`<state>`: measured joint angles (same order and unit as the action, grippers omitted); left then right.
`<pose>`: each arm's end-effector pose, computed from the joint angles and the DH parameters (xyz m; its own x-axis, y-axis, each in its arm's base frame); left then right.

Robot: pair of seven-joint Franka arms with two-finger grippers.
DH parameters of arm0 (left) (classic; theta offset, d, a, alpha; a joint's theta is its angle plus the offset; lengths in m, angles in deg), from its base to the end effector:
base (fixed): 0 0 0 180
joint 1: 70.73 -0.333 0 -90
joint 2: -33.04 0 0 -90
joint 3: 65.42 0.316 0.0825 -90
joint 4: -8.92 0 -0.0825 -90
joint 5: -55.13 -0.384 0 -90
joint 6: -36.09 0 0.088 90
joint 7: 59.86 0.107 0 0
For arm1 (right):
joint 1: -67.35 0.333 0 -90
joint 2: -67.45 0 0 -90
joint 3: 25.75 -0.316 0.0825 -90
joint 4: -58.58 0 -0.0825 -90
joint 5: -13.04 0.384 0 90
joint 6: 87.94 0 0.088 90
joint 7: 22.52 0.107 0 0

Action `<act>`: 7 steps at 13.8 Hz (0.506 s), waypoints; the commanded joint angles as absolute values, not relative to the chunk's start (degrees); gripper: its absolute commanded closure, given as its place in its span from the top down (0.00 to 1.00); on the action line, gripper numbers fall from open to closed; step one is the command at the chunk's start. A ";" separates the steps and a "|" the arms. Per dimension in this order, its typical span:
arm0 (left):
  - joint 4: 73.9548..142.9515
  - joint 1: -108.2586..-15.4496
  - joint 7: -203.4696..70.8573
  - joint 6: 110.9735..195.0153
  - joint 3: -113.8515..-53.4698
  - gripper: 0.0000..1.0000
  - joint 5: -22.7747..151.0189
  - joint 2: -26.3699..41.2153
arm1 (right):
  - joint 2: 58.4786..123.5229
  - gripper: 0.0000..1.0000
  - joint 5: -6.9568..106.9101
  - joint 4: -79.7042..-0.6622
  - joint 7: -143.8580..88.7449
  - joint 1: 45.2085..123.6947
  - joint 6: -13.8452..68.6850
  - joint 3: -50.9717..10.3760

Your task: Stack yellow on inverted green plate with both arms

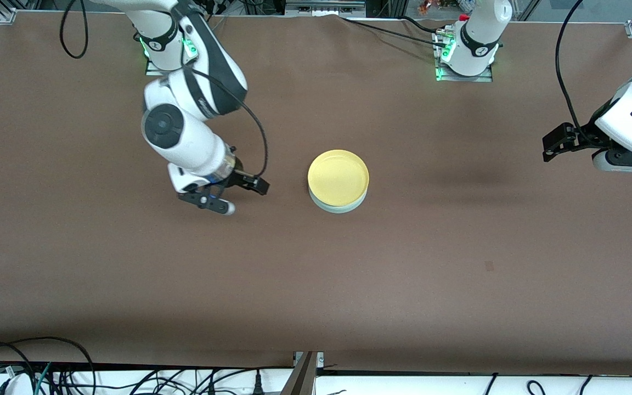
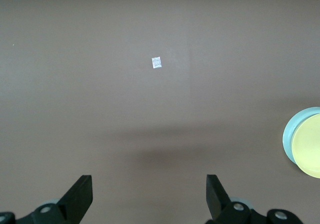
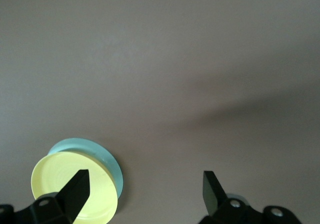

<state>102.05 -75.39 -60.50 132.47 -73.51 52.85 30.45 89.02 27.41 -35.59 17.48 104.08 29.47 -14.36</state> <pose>0.5754 -0.0290 0.5831 0.9985 -0.0529 0.0123 -0.0524 -0.9981 -0.0331 0.5897 0.3100 0.4046 0.9377 -0.3394 -0.0747 -0.3468 -0.9278 -0.1375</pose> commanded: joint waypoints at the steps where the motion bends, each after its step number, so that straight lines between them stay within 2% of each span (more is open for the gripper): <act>1: 102.26 -76.00 -60.29 131.63 -74.21 1.00 51.70 31.46 | 83.90 1.00 24.39 -36.26 17.47 104.36 25.90 -11.52; 7: 102.26 -76.00 -60.21 131.63 -74.21 1.00 51.70 31.46 | 74.93 1.00 18.85 -36.26 15.63 104.36 14.72 -7.82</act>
<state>102.05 -75.39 -60.50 132.46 -73.55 52.85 30.45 77.65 20.75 -35.41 16.85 104.09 16.81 -8.49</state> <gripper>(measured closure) 0.000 0.000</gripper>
